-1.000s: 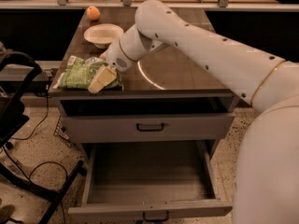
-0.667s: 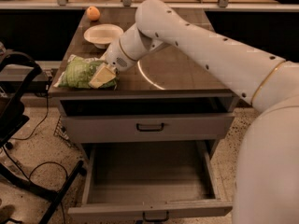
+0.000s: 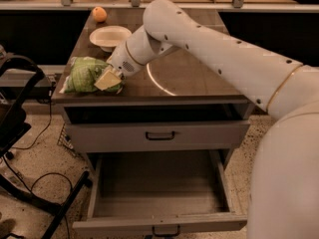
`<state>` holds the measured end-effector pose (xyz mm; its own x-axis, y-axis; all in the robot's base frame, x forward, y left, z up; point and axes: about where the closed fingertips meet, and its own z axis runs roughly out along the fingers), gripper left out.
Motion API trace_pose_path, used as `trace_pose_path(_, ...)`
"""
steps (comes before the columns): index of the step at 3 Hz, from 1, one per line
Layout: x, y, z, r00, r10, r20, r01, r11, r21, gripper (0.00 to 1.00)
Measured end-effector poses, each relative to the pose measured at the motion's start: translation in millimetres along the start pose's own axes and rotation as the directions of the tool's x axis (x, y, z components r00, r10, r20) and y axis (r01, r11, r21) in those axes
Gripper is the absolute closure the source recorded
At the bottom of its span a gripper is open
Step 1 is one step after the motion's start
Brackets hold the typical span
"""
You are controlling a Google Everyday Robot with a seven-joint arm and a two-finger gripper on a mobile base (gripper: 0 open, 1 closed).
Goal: Move green jalapeno chip bag near sponge
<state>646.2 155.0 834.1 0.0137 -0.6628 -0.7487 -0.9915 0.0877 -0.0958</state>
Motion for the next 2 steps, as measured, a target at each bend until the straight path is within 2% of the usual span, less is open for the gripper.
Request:
trace_pose_path(1, -1.2, -0.5, 2.7, 1.000, 0.003, 0.008, -0.003, 0.9999, -0.011, 1.00)
trace_pose_path(2, -1.2, -0.6, 2.6, 1.000, 0.003, 0.008, -0.003, 0.9999, -0.010, 1.00)
